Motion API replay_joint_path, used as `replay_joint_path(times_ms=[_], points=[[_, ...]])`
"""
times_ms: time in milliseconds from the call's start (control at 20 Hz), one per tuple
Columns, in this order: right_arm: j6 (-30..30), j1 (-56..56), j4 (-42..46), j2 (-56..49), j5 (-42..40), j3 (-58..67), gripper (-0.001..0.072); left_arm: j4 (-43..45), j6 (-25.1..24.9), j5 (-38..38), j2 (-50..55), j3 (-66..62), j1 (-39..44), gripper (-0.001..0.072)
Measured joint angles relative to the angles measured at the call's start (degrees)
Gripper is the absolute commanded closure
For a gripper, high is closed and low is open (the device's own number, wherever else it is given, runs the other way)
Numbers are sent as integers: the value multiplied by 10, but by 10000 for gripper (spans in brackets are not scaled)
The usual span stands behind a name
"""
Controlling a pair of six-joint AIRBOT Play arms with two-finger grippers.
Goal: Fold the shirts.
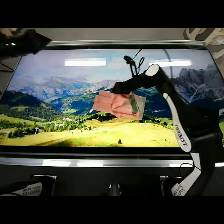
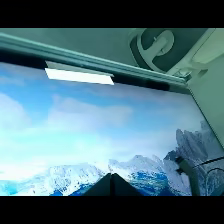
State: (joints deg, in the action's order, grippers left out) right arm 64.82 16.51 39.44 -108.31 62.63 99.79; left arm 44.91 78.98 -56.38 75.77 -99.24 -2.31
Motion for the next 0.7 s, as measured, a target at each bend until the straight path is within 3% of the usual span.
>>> replay_joint_path(times_ms=[250, 550, 700], points=[[-14, -24, -17, -6, 21, 0, 94, 10, -19, -22, -56, 1, -6, 680], [29, -159, 207, 53, 166, -15, 106, 31, -30, -37, -69, 1, -7, 680], [39, -186, 211, 61, 174, -76, 98, 35, -31, -41, -70, 1, -7, 679]])
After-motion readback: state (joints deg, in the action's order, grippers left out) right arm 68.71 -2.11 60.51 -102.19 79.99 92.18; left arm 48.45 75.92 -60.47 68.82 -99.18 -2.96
